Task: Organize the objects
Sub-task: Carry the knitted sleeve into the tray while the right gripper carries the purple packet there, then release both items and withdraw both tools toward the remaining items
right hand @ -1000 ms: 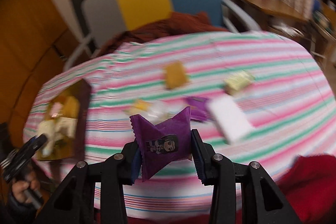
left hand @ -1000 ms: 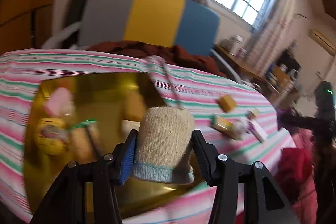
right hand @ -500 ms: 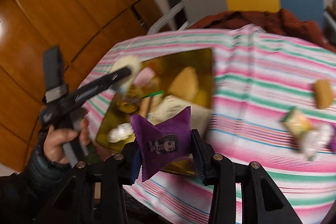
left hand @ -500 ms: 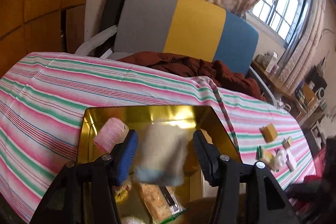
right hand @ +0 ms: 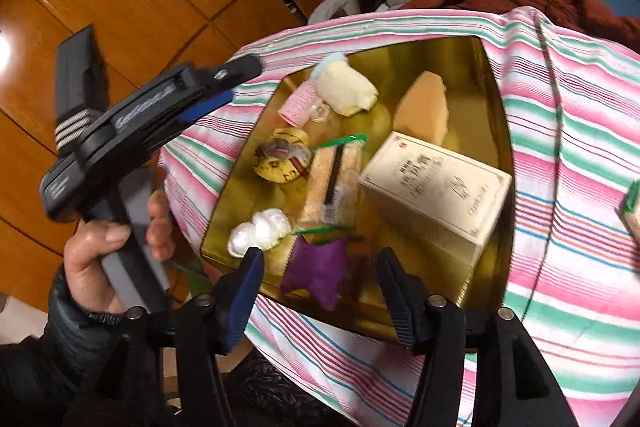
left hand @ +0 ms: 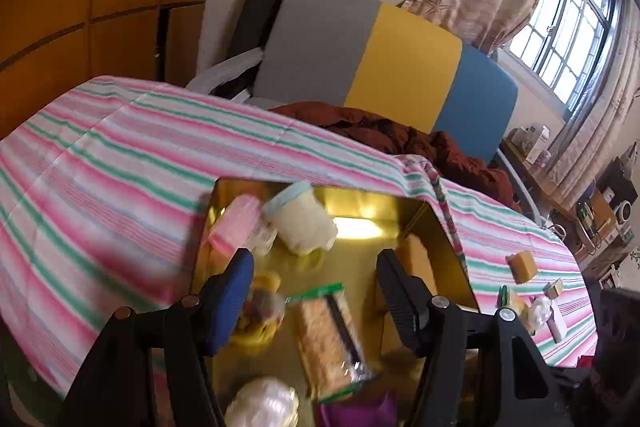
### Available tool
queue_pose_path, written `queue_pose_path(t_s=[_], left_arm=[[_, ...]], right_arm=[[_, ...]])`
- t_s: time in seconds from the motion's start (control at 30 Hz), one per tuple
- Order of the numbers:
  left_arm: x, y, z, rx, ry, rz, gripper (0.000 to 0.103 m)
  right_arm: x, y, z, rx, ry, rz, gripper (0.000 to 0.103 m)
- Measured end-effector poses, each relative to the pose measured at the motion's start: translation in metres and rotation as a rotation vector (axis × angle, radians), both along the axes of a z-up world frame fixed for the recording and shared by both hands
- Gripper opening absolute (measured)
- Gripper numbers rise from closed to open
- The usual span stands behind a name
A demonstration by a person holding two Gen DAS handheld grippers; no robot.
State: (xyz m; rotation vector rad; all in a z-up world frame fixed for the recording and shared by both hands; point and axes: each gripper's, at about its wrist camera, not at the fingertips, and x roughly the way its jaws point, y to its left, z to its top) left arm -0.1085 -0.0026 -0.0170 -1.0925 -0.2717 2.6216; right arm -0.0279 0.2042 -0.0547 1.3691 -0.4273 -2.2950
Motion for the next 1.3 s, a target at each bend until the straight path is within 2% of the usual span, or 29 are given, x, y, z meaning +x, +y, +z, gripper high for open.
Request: queue_pose_path(t_s=[0.13,0.3,0.4,0.6,0.77,0.83,0.93,1.3], left_arm=[[0.020,0.000,-0.003,-0.031,0.004,0.007,0.065],[0.042,0.005,-0.005,-0.072,0.015,0.010,0.065],[0.054,0.009,-0.003,-0.096,0.029,0.006,0.065],[0.072,0.018,0.000,-0.153,0.057,0.001,0.065],[0.080,0.026,0.001,-0.174,0.065,-0.027,0.065],[0.083,0.030,0.002,-0.177,0.069,-0.039,0.065],[0.086,0.036,0.005,-0.189,0.078,-0.059,0.065],[0.096,0.062,0.002,-0.215,0.075,-0.134,0.065]], right_arm=[[0.007,0.004,0.005,0.043,0.032,-0.029,0.067],[0.020,0.004,0.017,0.133,0.122,-0.084,0.077],[0.027,0.003,0.021,0.184,0.165,-0.109,0.079],[0.038,0.008,0.027,0.249,0.208,-0.161,0.086],[0.047,0.012,0.036,0.315,0.271,-0.217,0.095],[0.049,0.014,0.038,0.335,0.290,-0.231,0.095],[0.052,0.017,0.042,0.349,0.305,-0.246,0.100],[0.062,0.051,0.045,0.374,0.307,-0.335,0.101]])
